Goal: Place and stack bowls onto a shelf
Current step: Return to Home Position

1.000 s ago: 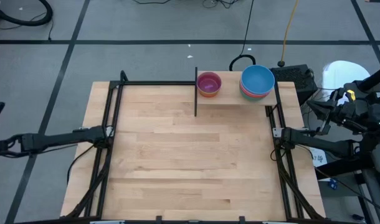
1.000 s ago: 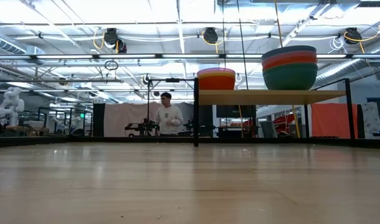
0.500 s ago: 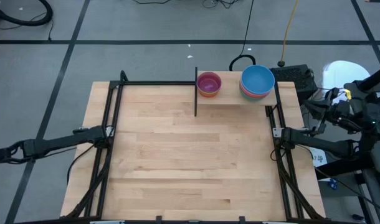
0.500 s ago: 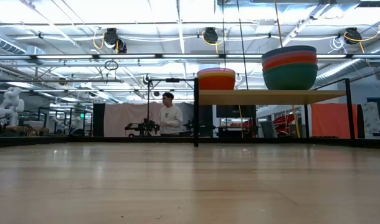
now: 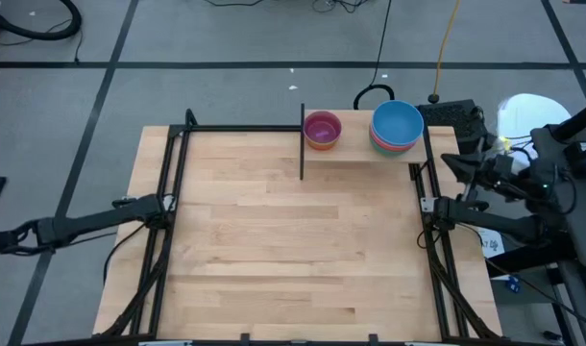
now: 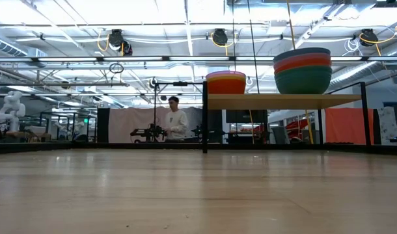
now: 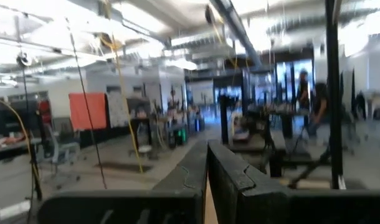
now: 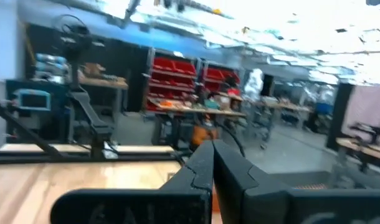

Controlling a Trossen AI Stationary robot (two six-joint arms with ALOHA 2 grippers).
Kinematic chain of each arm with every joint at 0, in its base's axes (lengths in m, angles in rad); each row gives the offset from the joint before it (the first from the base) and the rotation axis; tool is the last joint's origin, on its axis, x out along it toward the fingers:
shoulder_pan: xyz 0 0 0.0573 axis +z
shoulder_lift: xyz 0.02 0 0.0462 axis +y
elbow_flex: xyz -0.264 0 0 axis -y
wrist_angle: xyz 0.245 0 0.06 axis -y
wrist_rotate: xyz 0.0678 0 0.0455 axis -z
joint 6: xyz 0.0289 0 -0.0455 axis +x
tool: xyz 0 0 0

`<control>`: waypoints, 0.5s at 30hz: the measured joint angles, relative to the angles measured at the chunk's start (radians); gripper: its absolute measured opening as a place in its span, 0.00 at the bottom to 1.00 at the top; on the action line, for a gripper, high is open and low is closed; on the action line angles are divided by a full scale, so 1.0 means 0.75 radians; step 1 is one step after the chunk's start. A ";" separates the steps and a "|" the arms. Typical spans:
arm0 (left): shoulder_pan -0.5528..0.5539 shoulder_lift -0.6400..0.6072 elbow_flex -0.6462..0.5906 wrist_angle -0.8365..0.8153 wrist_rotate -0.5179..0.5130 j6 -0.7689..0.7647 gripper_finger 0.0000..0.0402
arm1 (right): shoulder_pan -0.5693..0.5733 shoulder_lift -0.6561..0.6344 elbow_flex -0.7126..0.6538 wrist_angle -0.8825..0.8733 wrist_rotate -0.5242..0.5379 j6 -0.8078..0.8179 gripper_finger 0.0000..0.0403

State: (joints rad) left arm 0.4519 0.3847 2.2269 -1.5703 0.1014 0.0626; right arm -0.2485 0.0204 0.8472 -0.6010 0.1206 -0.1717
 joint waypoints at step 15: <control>0.073 -0.237 -0.833 0.375 0.164 0.044 0.05 | 0.000 0.000 -0.156 0.188 -0.065 0.004 0.00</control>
State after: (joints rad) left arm 0.5068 0.2073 1.6024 -1.2894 0.2246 0.0959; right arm -0.2485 0.0204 0.7299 -0.4599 0.0718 -0.1689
